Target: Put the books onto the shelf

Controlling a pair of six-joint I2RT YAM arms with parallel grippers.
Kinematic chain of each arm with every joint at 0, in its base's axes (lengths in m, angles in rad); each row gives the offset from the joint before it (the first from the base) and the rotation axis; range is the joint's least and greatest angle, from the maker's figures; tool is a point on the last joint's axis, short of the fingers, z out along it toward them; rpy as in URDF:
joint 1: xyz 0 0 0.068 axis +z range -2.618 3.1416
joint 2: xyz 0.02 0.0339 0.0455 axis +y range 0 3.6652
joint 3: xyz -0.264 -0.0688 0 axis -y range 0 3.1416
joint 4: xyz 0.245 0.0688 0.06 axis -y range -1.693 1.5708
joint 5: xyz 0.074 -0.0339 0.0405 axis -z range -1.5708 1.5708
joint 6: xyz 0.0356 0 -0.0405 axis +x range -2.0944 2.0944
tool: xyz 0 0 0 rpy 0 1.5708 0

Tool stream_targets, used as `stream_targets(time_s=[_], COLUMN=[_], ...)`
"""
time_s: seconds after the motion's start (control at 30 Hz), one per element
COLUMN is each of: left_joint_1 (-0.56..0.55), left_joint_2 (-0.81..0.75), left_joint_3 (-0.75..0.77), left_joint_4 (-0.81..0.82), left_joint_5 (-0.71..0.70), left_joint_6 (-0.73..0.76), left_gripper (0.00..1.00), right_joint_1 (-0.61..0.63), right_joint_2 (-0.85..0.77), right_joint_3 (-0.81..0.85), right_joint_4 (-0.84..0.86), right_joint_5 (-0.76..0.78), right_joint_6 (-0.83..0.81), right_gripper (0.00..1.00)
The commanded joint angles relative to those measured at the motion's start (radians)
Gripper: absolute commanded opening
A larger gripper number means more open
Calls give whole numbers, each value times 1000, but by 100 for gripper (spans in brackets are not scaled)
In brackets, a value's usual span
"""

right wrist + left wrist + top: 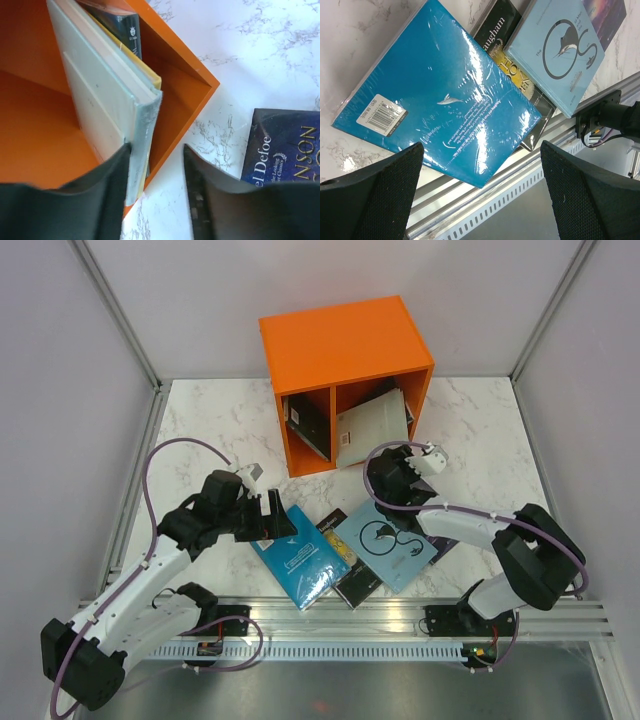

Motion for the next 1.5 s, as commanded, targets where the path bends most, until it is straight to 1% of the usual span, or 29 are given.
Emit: stream_targets(time_s=[0.0, 0.03, 0.13, 0.2, 0.23, 0.27, 0.3, 0.5, 0.63, 0.67, 0.7, 0.73, 0.77, 0.8, 0.83, 0.97, 1.0, 1.07, 1.1, 1.17, 1.2, 1.23, 1.33, 1.37, 1.43, 1.47], left_joint_1=[-6, -6, -6, -6, -6, -6, -6, -6, -6, -6, -6, -6, -6, -6, -6, -6, -6, -6, -6, -6, -6, -6, -6, -6, -6, -6], left_joint_2=[-12, -11, -12, -9, -9, -9, -9, -9, -9, -11, -12, -12, -11, -11, -8, -7, -11, -14, -15, -15, -15, -15, -20, -23, -27, -27], left_joint_3=[-4, -4, -3, -3, -4, -3, -4, -3, -4, -4, -3, -4, -6, -6, -4, -7, -9, -10, -10, -10, -10, -10, -12, -10, -10, -10], left_joint_4=[30, 30, 30, 30, 30, 30, 32, 32, 32, 32, 32, 33, 35, 36, 38, 44, 44, 47, 47, 49, 50, 49, 49, 49, 50, 50], left_joint_5=[-26, -26, -28, -31, -29, -31, -31, -31, -32, -31, -32, -32, -32, -32, -31, -26, -26, -26, -25, -23, -23, -22, -23, -23, -25, -28], left_joint_6=[8, 6, 6, 6, 6, 5, 6, 6, 6, 6, 6, 6, 6, 6, 6, 6, 6, 6, 6, 6, 6, 8, 8, 8, 8, 8], left_gripper=[100, 100, 100, 100, 100, 100, 100, 100, 100, 100, 100, 100, 100, 100, 100, 100, 100, 100, 100, 100, 100, 100, 100, 100, 100, 100], right_joint_1=[-12, -14, -16, -19, -20, -20, -23, -31, -25, -25, -25, -25, -23, -20, -19, -5, -6, -5, -5, -6, -5, -5, -5, -5, -3, -5], right_joint_2=[0, 7, 40, 65, 72, 85, 91, 126, 45, 27, 10, -25, -44, -61, -94, -193, -213, -254, -262, -279, -282, -280, -248, -213, -164, -109], right_joint_3=[-50, -48, -25, -4, 1, 6, 6, 32, -11, -16, -19, -19, -16, -11, -5, -14, -23, -42, -48, -57, -59, -59, -40, -28, 22, 70], right_joint_4=[-107, -106, -106, -106, -106, -104, -101, -67, 31, 40, 39, 36, 26, -7, -24, -115, -133, -162, -187, -220, -257, -280, -351, -365, -382, -388], right_joint_5=[35, 35, 31, 20, 12, 8, 3, -48, -100, -107, -117, -120, -121, -121, -123, -117, -121, -129, -129, -127, -130, -131, -115, -112, -117, -112], right_joint_6=[-53, -56, -85, -97, -97, -94, -93, -139, -218, -246, -257, -267, -289, -295, -304, -309, -313, -304, -292, -266, -240, -232, -169, -156, -156, -154], right_gripper=[42, 32, 19, 12, 4, 1, 0, 0, 0, 8, 42, 64, 77, 85, 90, 98, 96, 82, 59, 32, 5, 0, 0, 0, 0, 0])
